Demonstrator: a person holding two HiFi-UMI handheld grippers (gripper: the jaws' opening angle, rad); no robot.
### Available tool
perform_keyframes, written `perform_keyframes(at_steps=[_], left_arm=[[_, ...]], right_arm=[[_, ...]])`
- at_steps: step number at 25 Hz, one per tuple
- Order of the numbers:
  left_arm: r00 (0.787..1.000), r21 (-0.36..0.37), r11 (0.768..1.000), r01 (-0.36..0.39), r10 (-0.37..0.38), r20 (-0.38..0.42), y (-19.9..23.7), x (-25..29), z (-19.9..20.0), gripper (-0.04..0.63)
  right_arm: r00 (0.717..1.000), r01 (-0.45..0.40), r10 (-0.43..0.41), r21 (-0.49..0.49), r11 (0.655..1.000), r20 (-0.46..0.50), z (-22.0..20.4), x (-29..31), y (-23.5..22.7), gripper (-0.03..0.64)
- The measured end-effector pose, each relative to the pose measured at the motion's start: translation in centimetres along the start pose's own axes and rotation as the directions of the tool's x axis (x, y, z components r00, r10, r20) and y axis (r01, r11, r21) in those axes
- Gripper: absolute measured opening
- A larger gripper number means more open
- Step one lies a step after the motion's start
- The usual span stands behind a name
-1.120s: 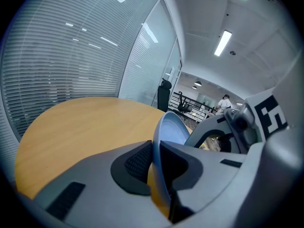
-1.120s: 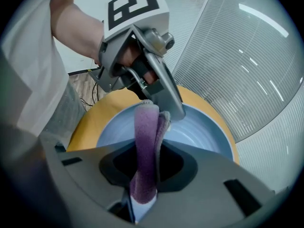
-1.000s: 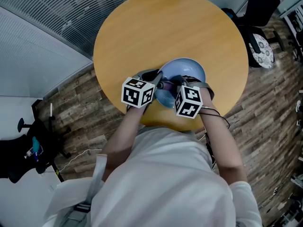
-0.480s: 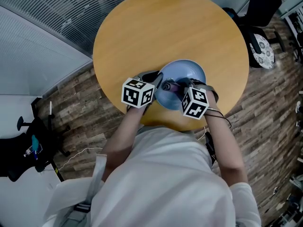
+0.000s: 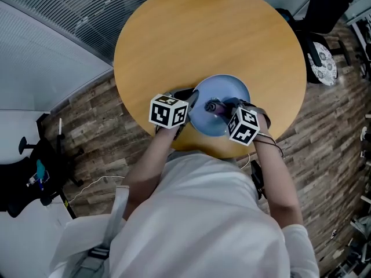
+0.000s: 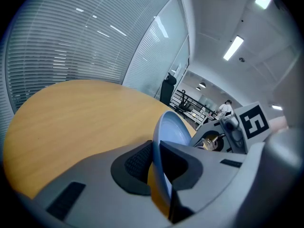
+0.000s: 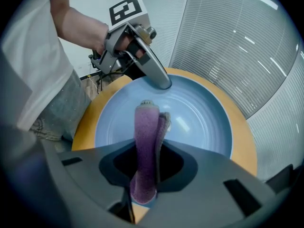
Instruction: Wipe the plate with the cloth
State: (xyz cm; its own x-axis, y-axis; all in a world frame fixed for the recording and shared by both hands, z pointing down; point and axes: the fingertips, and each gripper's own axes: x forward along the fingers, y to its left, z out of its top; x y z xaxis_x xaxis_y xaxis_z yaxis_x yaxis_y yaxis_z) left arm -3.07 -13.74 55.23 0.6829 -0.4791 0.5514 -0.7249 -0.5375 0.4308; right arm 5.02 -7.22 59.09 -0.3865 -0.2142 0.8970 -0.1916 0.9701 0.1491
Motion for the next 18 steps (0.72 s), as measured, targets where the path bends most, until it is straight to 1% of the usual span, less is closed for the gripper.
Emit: perform_keyframes(at_steps=[3, 8, 12, 18], left_arm=[[1.0, -0.014, 1.0, -0.002, 0.002, -0.011, 0.2, 0.3, -0.6, 0.043], [0.999, -0.047, 0.999, -0.001, -0.001, -0.036, 0.5, 0.6, -2.0, 0.043], [0.999, -0.074, 0.997, -0.004, 0.001, -0.051, 0.9, 0.6, -2.8, 0.043], [0.998, -0.128, 0.992, -0.009, 0.0, -0.07, 1.7, 0.7, -3.9, 0.041]], right_arm=[[1.0, -0.019, 0.019, 0.036, 0.999, 0.005, -0.5, 0.3, 0.1, 0.094], [0.999, -0.047, 0.048, 0.052, 0.998, -0.013, -1.4, 0.7, 0.7, 0.094], [0.998, -0.065, 0.066, 0.097, 0.993, -0.003, -2.2, 1.0, 0.8, 0.094], [0.996, -0.079, 0.082, 0.102, 0.992, -0.024, -3.4, 1.1, 1.0, 0.094]])
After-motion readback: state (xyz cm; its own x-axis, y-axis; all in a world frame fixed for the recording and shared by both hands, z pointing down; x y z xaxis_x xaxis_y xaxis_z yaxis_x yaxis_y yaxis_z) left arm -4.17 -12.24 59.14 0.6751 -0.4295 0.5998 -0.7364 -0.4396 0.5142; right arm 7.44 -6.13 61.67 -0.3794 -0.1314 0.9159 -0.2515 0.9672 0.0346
